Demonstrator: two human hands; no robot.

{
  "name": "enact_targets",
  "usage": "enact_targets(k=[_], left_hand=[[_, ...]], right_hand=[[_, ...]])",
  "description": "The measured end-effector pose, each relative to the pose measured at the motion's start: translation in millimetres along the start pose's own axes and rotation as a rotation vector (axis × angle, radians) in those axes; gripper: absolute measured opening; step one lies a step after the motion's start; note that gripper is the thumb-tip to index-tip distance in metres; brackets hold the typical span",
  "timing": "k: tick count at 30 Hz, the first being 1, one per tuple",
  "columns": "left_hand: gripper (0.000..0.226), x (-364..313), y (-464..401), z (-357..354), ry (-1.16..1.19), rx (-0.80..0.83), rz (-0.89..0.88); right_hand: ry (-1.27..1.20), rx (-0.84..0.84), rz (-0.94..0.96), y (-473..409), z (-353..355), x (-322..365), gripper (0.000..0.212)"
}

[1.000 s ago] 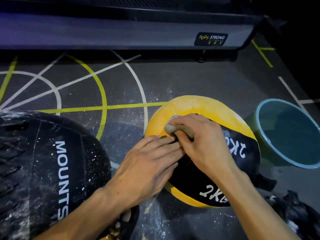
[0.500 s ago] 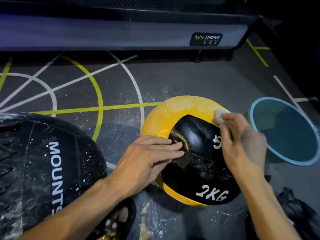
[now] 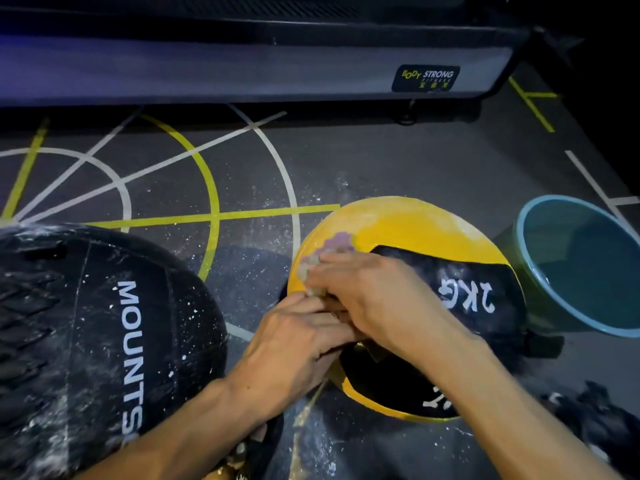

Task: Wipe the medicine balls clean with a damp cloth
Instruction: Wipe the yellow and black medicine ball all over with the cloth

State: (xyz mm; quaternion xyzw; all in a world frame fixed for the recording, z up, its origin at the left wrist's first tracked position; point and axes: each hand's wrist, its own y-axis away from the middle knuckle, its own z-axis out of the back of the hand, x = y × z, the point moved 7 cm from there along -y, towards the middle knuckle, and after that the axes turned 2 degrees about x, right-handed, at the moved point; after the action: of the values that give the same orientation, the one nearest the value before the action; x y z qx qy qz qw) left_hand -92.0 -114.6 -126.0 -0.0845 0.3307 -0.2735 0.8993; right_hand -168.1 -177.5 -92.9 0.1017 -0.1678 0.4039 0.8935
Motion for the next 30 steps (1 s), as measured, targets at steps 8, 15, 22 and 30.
enact_targets(k=[8,15,22,30], left_hand=[[0.043,4.7,6.2,-5.2,-0.027,0.035,0.013],[0.035,-0.2,7.6,-0.5,0.037,0.007,0.005],[0.030,6.4,15.0,5.3,0.005,-0.037,0.007],[0.016,6.6,10.6,19.8,0.016,-0.114,0.040]], right_hand=[[0.101,-0.049,-0.169,-21.5,17.6,-37.0,0.036],[0.051,-0.283,-0.311,-14.1,57.2,-72.5,0.040],[0.000,0.014,-0.052,-10.6,1.0,-3.0,0.031],[0.037,-0.385,-0.187,47.8,31.9,-15.0,0.033]])
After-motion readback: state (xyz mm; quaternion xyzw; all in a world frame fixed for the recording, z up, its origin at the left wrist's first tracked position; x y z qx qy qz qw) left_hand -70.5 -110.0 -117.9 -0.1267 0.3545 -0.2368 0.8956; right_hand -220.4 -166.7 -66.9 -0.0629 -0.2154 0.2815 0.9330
